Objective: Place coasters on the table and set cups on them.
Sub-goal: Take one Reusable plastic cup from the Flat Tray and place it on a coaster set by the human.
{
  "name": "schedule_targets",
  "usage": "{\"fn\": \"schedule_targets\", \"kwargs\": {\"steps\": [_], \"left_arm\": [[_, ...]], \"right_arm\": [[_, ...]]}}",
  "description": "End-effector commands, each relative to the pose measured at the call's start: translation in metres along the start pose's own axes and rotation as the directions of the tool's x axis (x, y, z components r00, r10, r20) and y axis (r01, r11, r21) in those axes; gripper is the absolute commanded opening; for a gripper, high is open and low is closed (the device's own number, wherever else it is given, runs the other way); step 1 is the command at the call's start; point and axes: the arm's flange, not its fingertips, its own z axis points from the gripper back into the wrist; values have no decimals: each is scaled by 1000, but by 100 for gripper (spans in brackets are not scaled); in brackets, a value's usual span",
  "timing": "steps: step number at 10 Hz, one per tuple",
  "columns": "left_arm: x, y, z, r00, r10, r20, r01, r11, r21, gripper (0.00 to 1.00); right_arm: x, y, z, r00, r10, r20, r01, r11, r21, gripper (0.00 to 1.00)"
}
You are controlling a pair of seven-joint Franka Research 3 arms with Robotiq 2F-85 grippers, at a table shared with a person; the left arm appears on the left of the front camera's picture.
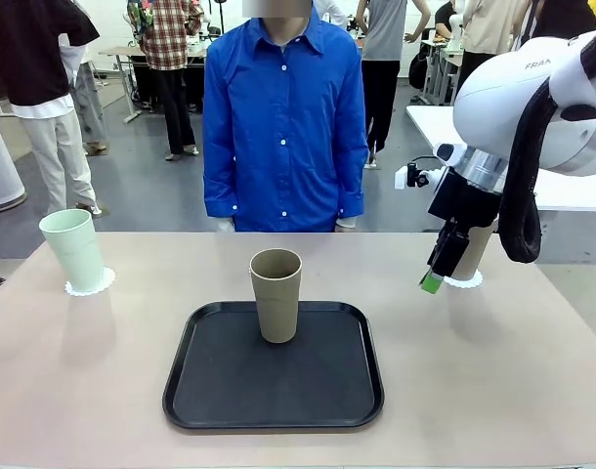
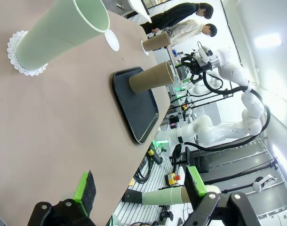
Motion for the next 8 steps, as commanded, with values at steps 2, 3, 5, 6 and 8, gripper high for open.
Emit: {"fn": "schedule_targets", "kwargs": {"steps": [2, 3, 5, 6, 8], "left_arm": [[0, -1, 1, 1000, 0, 3, 0, 1000, 3, 100], [0, -1, 1, 1000, 0, 3, 0, 1000, 3, 100], [0, -1, 1, 1000, 0, 3, 0, 1000, 3, 100], [0, -1, 1, 1000, 0, 3, 0, 1000, 3, 100], [0, -1, 1, 1000, 0, 3, 0, 1000, 3, 100]], "right_arm": [[3, -2, -9, 873, 318, 370, -325, 945, -44, 100], [8, -4, -16, 784, 346, 515, -357, 930, -82, 100], [21, -8, -32, 611, 358, 706, -382, 914, -133, 100], [24, -9, -41, 564, 312, 765, -369, 924, -104, 100], [25, -12, -66, 477, 245, 844, -404, 914, -37, 100]]}}
